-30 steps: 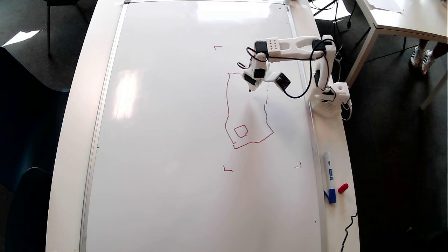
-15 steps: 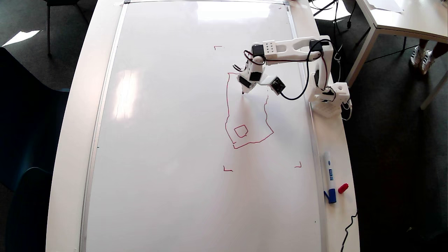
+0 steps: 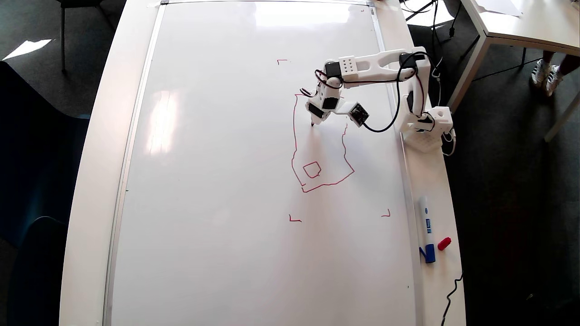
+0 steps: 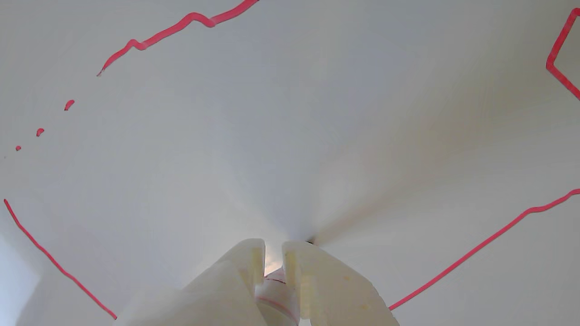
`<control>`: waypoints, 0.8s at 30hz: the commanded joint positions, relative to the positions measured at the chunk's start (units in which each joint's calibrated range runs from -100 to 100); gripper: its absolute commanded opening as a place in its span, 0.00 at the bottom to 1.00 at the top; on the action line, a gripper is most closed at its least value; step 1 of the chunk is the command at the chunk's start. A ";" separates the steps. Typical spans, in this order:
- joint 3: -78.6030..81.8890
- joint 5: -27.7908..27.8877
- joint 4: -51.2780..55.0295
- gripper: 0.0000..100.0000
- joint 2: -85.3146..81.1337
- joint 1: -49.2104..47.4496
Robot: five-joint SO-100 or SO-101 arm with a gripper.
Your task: Draw on a whiteboard a robot head using a pen attached to the gripper
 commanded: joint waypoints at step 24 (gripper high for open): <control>-2.60 1.91 -5.18 0.01 0.38 1.98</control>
